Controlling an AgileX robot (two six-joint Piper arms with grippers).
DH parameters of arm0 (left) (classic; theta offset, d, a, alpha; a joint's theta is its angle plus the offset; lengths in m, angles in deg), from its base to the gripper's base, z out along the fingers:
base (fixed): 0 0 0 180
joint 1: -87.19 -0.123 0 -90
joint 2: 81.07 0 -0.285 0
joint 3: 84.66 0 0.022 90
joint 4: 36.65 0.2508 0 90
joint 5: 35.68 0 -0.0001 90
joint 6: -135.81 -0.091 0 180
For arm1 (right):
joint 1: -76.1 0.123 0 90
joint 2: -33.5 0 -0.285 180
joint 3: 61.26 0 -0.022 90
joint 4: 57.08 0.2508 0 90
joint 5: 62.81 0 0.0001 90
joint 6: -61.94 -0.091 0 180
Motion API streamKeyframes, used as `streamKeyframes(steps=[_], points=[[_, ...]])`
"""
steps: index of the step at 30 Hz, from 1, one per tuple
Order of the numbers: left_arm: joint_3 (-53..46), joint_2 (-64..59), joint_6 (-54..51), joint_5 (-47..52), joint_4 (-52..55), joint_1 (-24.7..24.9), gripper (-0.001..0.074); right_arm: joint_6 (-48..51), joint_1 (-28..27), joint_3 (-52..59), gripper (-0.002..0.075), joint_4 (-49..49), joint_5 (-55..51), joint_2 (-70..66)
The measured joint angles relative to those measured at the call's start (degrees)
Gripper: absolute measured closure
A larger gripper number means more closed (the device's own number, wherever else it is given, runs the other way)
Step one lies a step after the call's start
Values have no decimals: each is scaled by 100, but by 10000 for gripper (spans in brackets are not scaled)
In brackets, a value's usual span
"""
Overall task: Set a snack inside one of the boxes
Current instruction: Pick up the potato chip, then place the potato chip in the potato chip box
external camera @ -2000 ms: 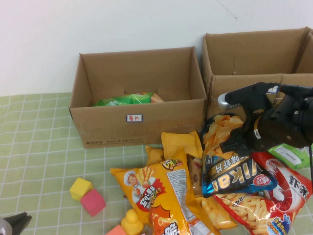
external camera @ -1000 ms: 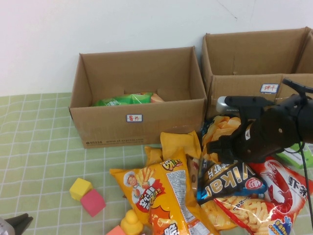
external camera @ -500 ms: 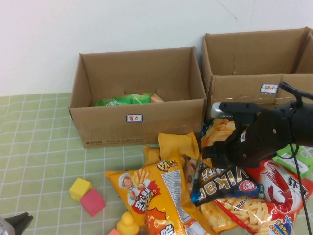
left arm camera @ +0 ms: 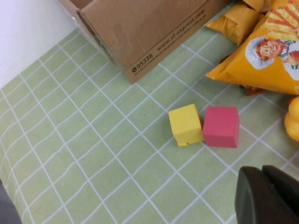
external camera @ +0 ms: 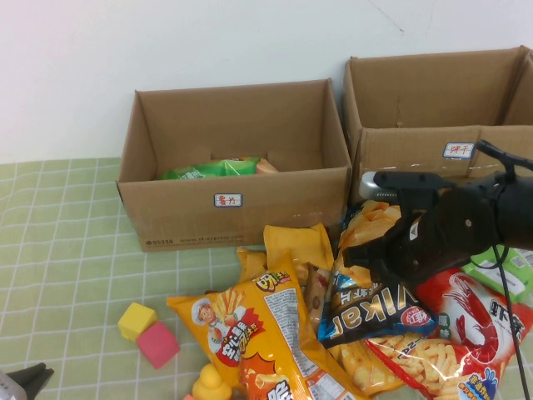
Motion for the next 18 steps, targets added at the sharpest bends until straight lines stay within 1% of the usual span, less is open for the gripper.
streamKeyframes(steps=[5, 10, 18], points=[[0, 0, 0, 0, 37, 0, 737, 90, 0, 10, 697, 0, -108, 444], [0, 0, 70, 0, 55, 0, 737, 177, 0, 10, 703, 0, -220, 1378], [0, 0, 148, 0, -10, 0, 737, 211, 0, 10, 706, 0, -58, 2271]])
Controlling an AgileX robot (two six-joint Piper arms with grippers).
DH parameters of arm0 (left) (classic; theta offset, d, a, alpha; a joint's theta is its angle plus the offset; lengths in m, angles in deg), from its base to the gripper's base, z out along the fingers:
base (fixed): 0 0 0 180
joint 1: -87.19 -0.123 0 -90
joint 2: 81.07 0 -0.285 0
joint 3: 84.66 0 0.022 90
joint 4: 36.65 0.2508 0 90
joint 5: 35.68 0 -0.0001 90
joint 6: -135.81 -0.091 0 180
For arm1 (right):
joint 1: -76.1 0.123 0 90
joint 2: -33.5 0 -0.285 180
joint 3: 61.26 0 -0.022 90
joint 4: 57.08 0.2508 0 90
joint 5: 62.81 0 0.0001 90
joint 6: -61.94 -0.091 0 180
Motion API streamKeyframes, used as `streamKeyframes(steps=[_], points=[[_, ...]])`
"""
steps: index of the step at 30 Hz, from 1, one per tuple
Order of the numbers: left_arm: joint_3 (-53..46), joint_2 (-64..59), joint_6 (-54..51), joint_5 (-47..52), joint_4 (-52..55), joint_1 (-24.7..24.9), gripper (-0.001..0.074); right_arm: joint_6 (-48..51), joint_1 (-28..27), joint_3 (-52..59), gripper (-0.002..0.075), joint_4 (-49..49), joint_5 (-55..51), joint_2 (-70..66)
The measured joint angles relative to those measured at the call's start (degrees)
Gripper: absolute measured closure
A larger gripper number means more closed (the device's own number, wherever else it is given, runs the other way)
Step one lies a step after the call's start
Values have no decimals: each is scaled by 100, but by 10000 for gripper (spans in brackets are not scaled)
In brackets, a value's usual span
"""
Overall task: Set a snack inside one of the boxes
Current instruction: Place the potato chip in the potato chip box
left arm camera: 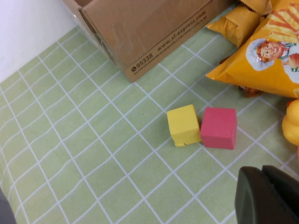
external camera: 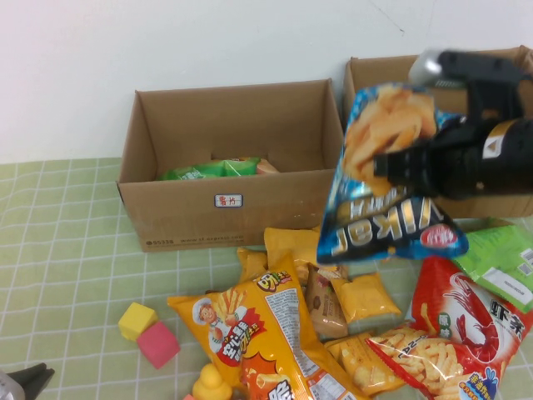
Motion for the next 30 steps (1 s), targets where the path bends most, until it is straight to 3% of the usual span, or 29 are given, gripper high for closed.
streamKeyframes(steps=[11, 18, 24, 26, 30], points=[[0, 0, 20, -39, -32, 0, 737, -32, 197, -265, 708, 631, 2366, -218], [0, 0, 20, -39, -32, 0, 737, -12, 544, -1413, 708, 570, 3659, -1683], [0, 0, 24, -39, -32, 0, 737, 20, 669, -2587, 702, 298, 4008, -3068], [0, 0, 24, -39, -32, 0, 737, 20, 669, -2950, 673, 261, 3893, -3487], [0, 0, 45, -18, -32, 0, 737, 25, 677, -3635, 454, 136, 3350, -3941]])
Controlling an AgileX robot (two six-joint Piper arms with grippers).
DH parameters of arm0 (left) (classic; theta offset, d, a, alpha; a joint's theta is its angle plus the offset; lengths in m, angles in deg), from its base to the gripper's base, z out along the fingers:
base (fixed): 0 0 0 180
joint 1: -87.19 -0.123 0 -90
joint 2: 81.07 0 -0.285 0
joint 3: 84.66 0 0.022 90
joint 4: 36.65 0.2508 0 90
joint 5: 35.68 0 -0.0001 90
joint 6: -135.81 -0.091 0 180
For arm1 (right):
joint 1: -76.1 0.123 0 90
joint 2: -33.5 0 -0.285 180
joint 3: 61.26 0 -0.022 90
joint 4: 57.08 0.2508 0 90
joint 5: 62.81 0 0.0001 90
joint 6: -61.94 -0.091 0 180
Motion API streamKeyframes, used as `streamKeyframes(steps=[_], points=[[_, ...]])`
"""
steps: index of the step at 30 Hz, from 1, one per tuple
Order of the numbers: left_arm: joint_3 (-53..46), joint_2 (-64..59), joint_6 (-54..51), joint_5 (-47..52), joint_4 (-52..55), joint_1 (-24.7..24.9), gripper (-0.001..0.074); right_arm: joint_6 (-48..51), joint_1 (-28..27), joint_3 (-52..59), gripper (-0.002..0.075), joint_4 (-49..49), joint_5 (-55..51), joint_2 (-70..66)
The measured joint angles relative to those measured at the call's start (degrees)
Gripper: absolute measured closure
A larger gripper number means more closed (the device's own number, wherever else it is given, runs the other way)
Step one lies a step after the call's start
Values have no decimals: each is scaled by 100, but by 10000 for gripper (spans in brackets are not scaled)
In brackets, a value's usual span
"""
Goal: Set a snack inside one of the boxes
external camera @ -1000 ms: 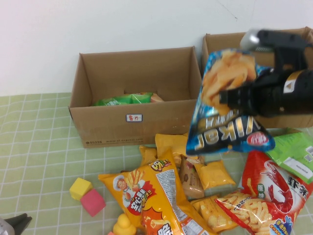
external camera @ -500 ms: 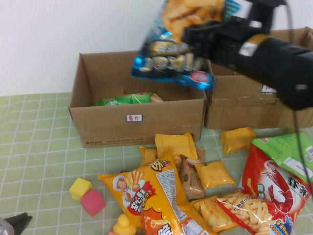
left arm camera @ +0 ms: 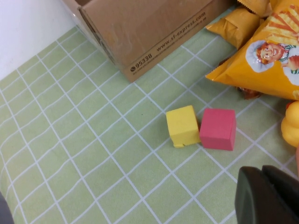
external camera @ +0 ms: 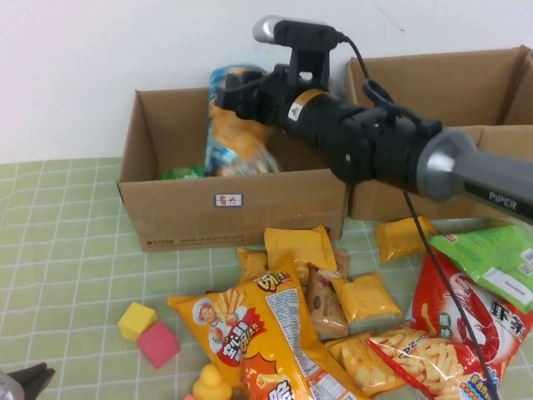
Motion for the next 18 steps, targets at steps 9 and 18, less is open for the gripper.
streamKeyframes(steps=[9, 18], points=[[0, 0, 0, 21, 0, 0, 737, 9, 0, -197, 372, -636, -1337, 563], [-4, 0, 0, 73, 0, 0, 737, 1150, 0, -248, 710, -1866, -4757, 1767]])
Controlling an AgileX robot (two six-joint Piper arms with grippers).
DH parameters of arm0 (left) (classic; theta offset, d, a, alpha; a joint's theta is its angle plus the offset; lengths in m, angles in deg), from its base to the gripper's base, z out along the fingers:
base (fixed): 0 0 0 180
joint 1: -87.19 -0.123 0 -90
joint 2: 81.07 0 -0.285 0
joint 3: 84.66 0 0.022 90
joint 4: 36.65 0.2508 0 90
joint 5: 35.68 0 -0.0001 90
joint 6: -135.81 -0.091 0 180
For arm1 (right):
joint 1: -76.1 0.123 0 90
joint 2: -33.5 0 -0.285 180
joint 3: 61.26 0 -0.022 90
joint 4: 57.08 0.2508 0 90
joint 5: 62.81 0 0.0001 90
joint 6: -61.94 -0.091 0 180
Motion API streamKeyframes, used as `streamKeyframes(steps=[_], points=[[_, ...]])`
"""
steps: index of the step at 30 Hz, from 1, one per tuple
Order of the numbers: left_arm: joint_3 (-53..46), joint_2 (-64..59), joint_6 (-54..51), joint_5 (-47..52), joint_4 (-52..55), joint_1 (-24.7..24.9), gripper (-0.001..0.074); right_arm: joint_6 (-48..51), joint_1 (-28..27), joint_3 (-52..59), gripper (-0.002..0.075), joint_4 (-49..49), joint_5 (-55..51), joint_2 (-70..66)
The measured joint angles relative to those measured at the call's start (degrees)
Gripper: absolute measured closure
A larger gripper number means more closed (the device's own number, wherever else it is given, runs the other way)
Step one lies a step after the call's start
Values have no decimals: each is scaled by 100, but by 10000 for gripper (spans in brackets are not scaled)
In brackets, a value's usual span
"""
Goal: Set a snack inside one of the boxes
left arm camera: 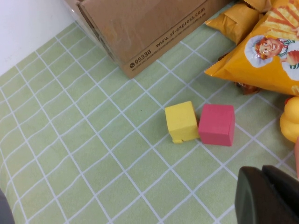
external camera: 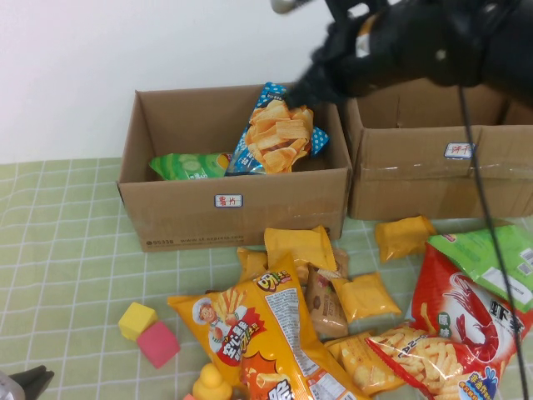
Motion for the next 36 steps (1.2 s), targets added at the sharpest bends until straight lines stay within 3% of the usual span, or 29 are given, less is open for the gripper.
streamKeyframes(steps=[4, 12, 22, 27, 36], points=[[0, 0, 64, 48, 0, 0, 737, 559, 0, 524, 725, 200, -796, 470], [0, 0, 14, 11, 0, 0, 737, 541, 0, 2523, 727, 504, -72, 1823], [0, 0, 248, -49, 0, 0, 737, -1017, 0, 5035, 728, -762, 377, 4011], [0, 0, 261, -55, 0, 0, 737, -1822, 0, 6238, 728, -921, 826, 5135], [0, 0, 261, -55, 47, 0, 737, -2590, 0, 7500, 728, -1523, 833, 5860]])
